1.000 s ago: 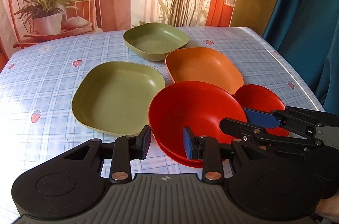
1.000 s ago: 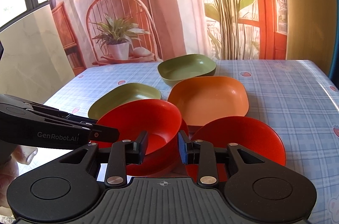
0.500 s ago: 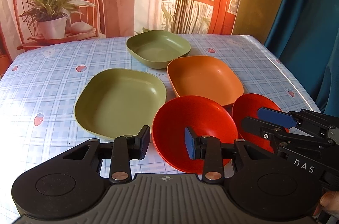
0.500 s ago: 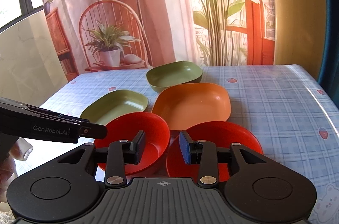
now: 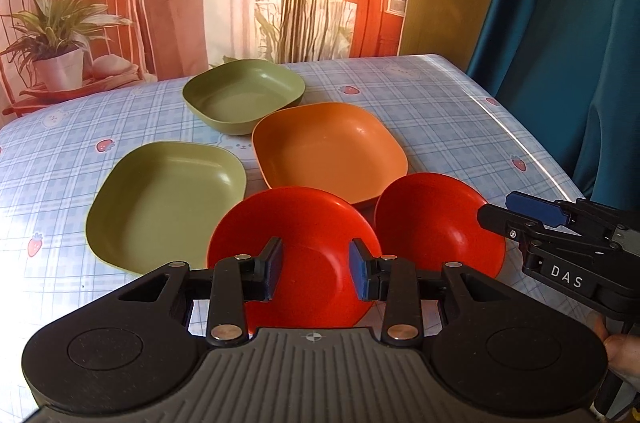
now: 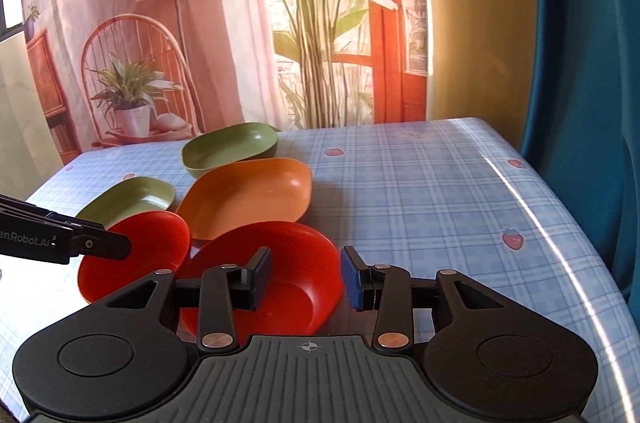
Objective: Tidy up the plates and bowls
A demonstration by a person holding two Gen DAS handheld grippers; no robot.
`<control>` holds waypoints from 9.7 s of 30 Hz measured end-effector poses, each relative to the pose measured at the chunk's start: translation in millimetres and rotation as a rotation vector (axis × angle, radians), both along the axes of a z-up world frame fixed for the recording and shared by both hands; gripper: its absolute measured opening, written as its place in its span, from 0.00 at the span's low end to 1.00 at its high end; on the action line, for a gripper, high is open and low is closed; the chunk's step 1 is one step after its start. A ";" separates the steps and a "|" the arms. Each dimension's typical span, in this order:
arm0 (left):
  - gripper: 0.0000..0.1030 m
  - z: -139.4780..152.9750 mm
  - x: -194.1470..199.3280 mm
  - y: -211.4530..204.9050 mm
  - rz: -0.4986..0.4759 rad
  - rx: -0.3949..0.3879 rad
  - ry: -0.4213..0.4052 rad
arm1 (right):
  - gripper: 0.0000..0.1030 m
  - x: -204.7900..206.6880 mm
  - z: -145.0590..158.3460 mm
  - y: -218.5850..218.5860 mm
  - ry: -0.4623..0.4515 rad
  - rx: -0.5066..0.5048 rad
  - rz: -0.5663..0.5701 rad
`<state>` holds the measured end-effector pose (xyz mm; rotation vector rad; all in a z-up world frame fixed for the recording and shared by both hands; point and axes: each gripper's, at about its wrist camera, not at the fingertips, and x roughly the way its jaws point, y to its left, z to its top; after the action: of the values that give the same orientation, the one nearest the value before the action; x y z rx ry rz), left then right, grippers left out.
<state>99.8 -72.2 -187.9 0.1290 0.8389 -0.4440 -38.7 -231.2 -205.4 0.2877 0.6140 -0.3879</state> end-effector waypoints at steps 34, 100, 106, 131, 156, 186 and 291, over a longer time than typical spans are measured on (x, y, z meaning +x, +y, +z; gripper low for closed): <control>0.15 -14.7 -4.5 -50.7 -0.175 -0.001 0.061 | 0.28 -20.4 -37.0 -29.8 -0.007 0.143 -0.043; 0.15 6.9 -0.5 87.6 0.094 -0.233 0.016 | 0.18 77.1 30.7 95.4 0.082 -0.064 0.227; 0.15 6.4 0.8 85.2 0.099 -0.222 0.021 | 0.18 79.4 28.5 95.0 0.088 -0.057 0.232; 0.16 -5.4 9.1 76.6 0.100 -0.183 0.054 | 0.22 83.8 20.5 94.8 0.109 -0.040 0.232; 0.23 8.8 15.1 104.6 0.184 -0.163 0.002 | 0.26 80.8 32.5 83.0 0.081 -0.050 0.225; 0.23 -26.4 49.5 143.0 0.400 -0.231 0.168 | 0.26 215.9 25.6 61.7 0.138 -0.045 0.456; 0.24 -13.5 149.7 -2.6 0.018 -0.058 0.054 | 0.18 109.7 2.7 -44.7 0.129 0.093 0.115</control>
<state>249.5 -74.9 -201.4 0.0562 0.8784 -0.4563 71.0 -276.0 -202.6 0.3161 0.7728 -0.2690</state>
